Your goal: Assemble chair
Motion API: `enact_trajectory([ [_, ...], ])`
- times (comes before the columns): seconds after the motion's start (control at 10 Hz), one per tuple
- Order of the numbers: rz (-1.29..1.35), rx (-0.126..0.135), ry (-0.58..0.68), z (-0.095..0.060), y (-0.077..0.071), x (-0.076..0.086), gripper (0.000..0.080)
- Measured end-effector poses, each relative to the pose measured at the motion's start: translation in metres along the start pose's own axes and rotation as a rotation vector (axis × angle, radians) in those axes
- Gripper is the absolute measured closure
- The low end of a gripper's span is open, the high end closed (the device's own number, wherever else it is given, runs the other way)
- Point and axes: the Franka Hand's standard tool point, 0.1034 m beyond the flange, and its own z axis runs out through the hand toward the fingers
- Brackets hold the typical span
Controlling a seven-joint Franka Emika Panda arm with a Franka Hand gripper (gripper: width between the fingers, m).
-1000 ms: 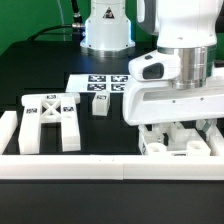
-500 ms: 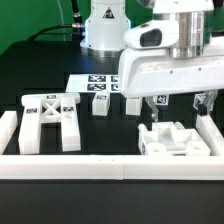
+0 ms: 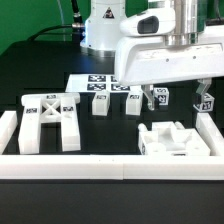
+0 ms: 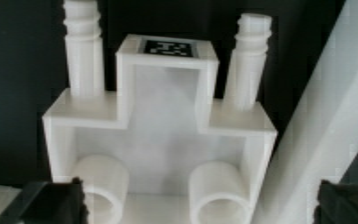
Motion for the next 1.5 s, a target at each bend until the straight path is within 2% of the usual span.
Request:
enact_trajectory([
  [0.1, 0.003, -0.001, 0.000, 0.000, 0.002, -0.002, 0.0150],
  [0.3, 0.042, -0.018, -0.030, 0.000, 0.023, -0.031, 0.0150],
  [0.4, 0.060, -0.030, -0.041, 0.003, 0.036, -0.039, 0.0150],
  [0.5, 0.064, -0.038, -0.030, 0.004, 0.041, -0.041, 0.0150],
  [1.0, 0.071, -0.037, -0.026, 0.005, 0.041, -0.043, 0.0150],
  [1.1, 0.110, -0.042, -0.016, 0.007, 0.047, -0.064, 0.0150],
  [1.2, 0.126, -0.043, -0.038, 0.006, 0.046, -0.083, 0.0150],
  [1.4, 0.132, -0.042, -0.046, 0.006, 0.050, -0.098, 0.0150],
  [1.5, 0.133, -0.033, -0.083, 0.007, 0.047, -0.099, 0.0150],
])
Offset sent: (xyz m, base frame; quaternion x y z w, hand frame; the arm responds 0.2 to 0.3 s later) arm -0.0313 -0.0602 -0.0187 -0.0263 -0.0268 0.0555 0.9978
